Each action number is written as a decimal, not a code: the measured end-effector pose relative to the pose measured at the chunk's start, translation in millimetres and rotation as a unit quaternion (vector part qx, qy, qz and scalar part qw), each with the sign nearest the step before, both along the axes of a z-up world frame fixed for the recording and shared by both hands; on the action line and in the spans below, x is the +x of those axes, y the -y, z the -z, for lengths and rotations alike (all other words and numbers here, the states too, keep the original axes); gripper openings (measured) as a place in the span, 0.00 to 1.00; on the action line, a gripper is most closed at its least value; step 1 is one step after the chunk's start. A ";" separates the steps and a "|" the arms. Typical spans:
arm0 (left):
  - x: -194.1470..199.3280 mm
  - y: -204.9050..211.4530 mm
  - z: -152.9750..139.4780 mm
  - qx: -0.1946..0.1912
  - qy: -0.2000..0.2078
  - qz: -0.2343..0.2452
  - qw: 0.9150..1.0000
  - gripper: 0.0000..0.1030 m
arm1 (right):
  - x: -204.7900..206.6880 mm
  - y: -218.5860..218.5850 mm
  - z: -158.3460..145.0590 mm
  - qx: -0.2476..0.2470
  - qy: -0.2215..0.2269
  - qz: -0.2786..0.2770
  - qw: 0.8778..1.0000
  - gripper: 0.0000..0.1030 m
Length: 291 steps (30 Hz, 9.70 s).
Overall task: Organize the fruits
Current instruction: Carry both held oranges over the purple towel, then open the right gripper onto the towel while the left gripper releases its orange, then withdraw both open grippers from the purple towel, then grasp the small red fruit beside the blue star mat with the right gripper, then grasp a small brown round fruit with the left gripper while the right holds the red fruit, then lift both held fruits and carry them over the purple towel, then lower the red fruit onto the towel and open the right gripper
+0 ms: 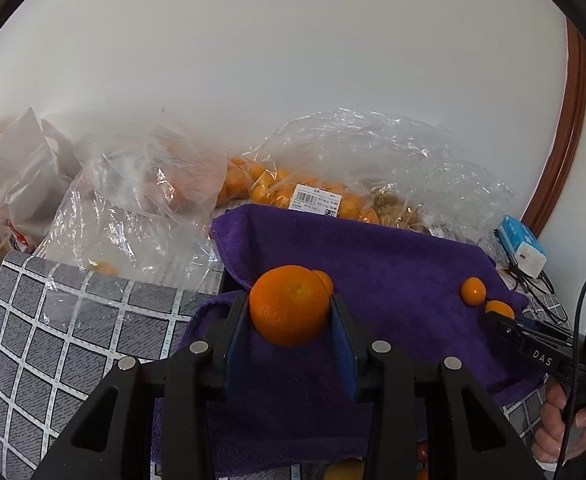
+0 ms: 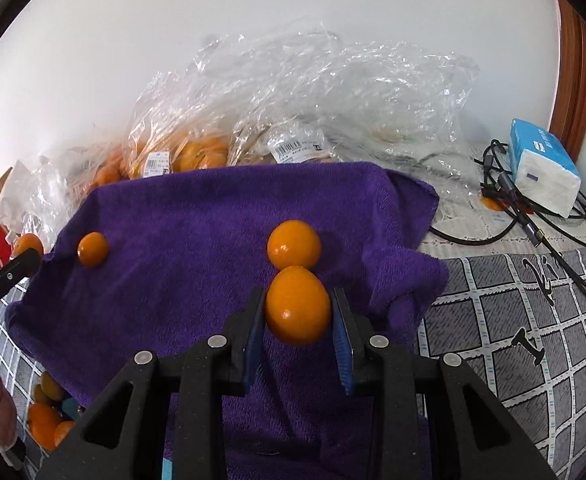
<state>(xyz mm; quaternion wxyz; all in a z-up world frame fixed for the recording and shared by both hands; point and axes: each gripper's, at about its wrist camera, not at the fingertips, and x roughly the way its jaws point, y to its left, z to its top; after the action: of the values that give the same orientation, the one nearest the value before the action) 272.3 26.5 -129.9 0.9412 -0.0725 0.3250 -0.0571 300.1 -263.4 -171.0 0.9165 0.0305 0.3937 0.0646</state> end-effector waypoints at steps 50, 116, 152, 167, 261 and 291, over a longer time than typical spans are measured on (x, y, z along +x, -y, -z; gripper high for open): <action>-2.7 8.3 9.7 0.017 0.011 0.000 1.000 0.51 | -27.0 4.4 -27.6 0.001 0.056 0.023 0.998 0.61; -118.4 -84.8 45.9 -0.026 -0.076 0.001 0.997 0.51 | -133.1 -13.2 18.5 -0.057 -0.031 -0.028 0.997 0.23; -80.6 8.4 46.5 0.038 -0.092 0.092 0.991 0.25 | -135.9 7.4 13.8 -0.029 -0.020 0.007 0.999 0.23; -89.7 -21.7 42.9 -0.040 -0.064 0.058 0.995 0.25 | -135.4 -1.0 14.6 -0.043 -0.023 -0.011 0.999 0.23; -26.6 -35.5 -14.2 -0.063 0.015 -0.039 0.997 0.25 | -54.8 19.1 -32.0 0.046 0.040 0.005 0.998 0.23; -7.5 -3.7 24.1 0.013 -0.090 -0.011 0.996 0.25 | -47.9 20.7 -17.5 0.040 0.013 0.020 0.999 0.45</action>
<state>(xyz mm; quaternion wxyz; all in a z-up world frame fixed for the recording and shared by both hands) 264.8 30.2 -154.1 0.9094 -0.0686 0.4086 -0.0358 252.2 -284.1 -153.5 0.9209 0.0739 0.3778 0.0621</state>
